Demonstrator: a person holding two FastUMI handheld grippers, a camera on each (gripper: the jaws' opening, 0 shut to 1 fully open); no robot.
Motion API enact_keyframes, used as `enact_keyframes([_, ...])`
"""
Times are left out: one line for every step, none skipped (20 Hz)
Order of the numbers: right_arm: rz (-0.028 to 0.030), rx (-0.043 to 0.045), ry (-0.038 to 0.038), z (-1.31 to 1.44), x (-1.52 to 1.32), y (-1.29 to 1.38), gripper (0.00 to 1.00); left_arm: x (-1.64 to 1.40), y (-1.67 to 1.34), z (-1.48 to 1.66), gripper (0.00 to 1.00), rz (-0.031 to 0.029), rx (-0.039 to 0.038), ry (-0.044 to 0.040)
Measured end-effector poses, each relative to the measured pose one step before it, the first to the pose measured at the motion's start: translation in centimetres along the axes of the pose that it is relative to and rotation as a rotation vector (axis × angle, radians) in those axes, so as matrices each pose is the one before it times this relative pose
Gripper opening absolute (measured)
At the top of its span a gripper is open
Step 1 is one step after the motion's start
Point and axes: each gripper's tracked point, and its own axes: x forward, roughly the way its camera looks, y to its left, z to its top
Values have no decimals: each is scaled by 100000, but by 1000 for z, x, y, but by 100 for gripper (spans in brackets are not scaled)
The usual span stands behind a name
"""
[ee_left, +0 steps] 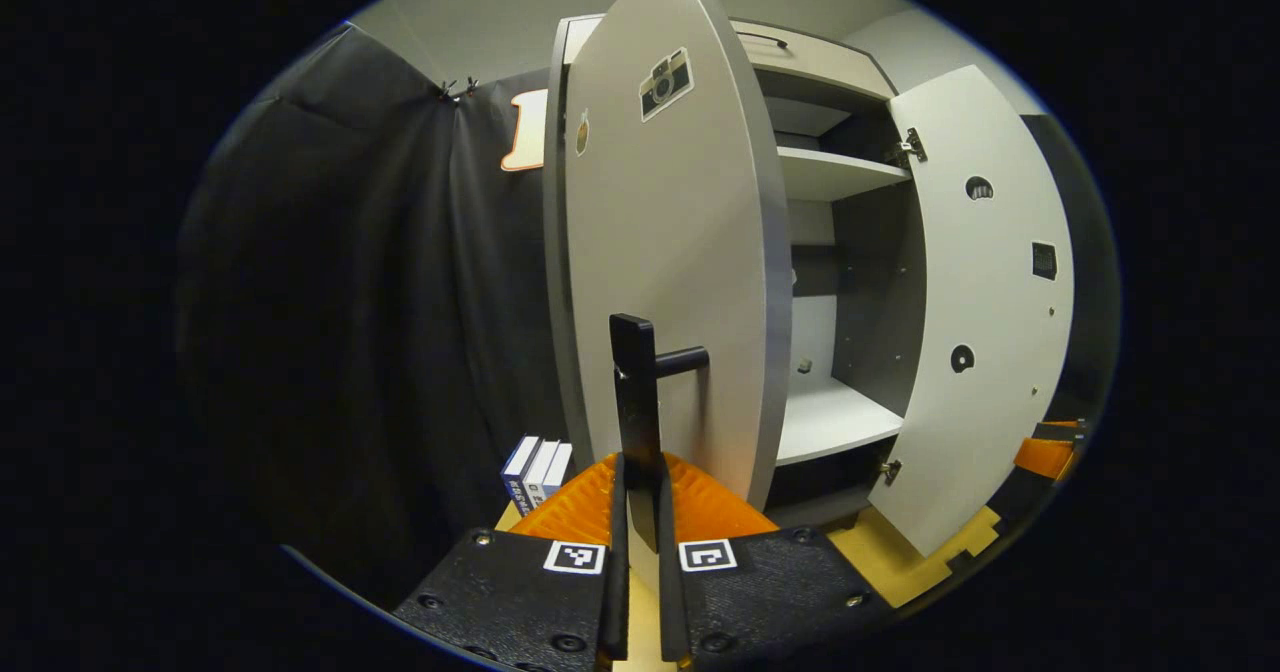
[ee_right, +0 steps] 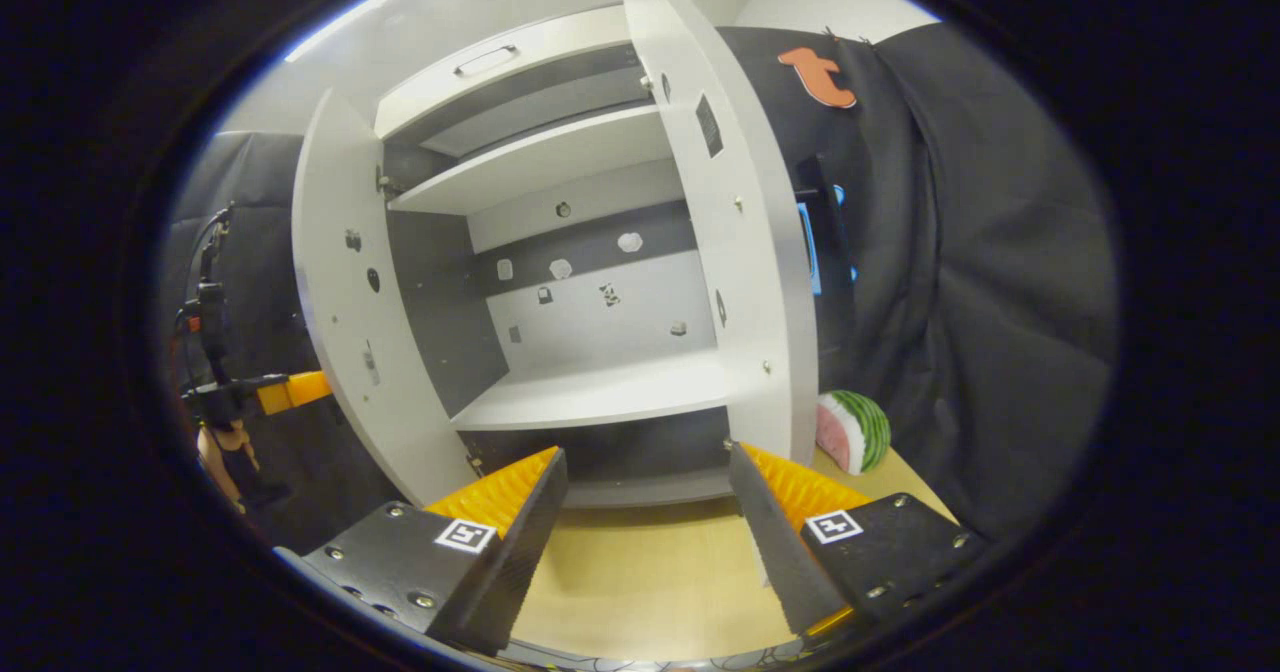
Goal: Open the right door of the double-door shoe cabinet with the right hand, and open the left door with the left hand.
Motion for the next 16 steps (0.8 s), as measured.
enact_keyframes([189,-127,111,-126,0,61,97,-111,567,-84,12,1381,451,33])
enact_keyframes([307,26,261,-87,12,15,97,-59,527,-54,9,1505,848,429])
enact_keyframes([538,81,274,-139,102,117,97,-95,609,-137,9,1566,710,638])
enact_keyframes([674,217,483,-106,92,102,97,-52,572,-30,6,1592,119,596])
enact_keyframes([863,-6,381,-286,229,81,97,39,383,-20,6,1335,-206,294])
enact_keyframes([644,-205,199,-65,150,84,97,-7,379,-9,4,884,-269,-91])
enact_keyframes([645,-434,206,-156,269,25,97,43,263,-30,3,595,-93,-222])
enact_keyframes([648,-415,168,-12,160,114,97,9,291,-45,2,375,21,-81])
enact_keyframes([675,-508,157,-30,35,169,97,-34,285,-91,0,260,205,-78])
enact_keyframes([560,-480,176,116,25,137,97,26,280,-6,2,353,239,-205])
enact_keyframes([388,-576,114,137,148,69,97,111,478,-53,2,703,132,-119])
enact_keyframes([167,-630,-44,-284,276,202,97,164,265,-41,0,1068,91,-112])
enact_keyframes([115,-456,-145,-61,53,129,97,75,606,-257,0,62,-284,406])
enact_keyframes([97,-223,-44,-10,52,172,97,-105,48,383,1,-1277,-2576,-748])
enact_keyframes([106,-7,80,-98,52,172,97,72,290,-39,1,-134,-2134,332])
enact_keyframes([171,125,186,-18,40,-37,97,-123,281,-145,1,-403,-1201,474])
